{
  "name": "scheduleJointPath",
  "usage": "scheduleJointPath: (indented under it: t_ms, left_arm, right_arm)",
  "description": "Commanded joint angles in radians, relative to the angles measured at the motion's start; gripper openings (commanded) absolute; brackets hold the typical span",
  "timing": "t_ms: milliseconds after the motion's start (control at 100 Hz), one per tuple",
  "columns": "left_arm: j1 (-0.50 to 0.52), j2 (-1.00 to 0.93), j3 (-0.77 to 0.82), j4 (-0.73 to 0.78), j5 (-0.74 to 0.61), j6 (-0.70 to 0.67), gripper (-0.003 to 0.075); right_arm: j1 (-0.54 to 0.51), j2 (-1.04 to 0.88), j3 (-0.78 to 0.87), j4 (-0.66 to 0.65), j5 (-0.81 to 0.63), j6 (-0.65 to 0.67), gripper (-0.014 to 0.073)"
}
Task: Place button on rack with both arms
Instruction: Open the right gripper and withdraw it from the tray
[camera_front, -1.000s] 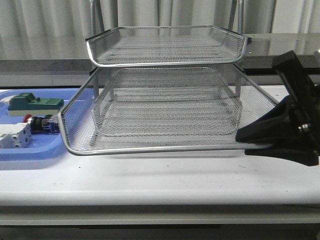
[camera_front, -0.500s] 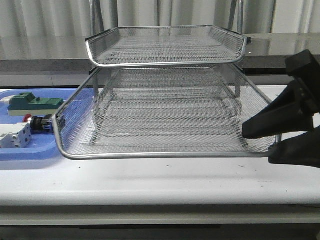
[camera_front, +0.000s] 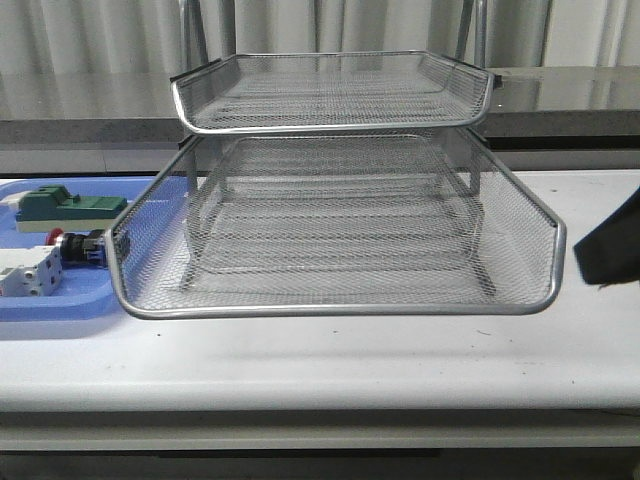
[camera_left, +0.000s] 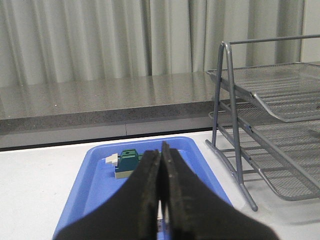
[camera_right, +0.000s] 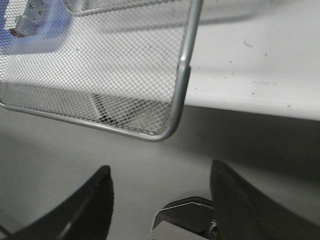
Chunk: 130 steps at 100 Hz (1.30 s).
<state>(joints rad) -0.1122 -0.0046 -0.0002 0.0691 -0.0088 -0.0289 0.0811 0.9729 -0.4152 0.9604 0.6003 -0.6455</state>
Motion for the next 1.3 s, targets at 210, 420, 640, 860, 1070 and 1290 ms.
scheduleJointPath:
  t_ms: [210,420,640,860,1070,1290]
  left_arm:
    - [0.003,-0.034,0.049,0.002,-0.081,-0.006,-0.002]
    - [0.003,-0.034,0.049,0.002,-0.081,-0.006,-0.002]
    - [0.003,-0.034,0.049,0.002,-0.081,-0.006,-0.002]
    - [0.003,-0.034,0.049,0.002,-0.081,-0.006,-0.002]
    - [0.003,-0.034,0.049,0.002,-0.081,-0.006,-0.002]
    - [0.003,-0.034,0.049,0.002,-0.081,-0.006,-0.002]
  right_arm:
    - [-0.002,-0.178,-0.238,-0.603,0.183,0.481,0.0442]
    - [-0.002,-0.293,-0.323,-0.863,0.284,0.668,0.0442]
    - [-0.002,-0.411,-0.358,-1.001,0.361,0.72,0.0368]
    - [-0.002,-0.481,-0.368,-1.017,0.388,0.721,0.0178]
    - [-0.002,-0.488,-0.368,-1.017,0.39,0.721,-0.0053]
    - [-0.002,-0.488,-0.368,-1.017,0.388,0.721,-0.0063]
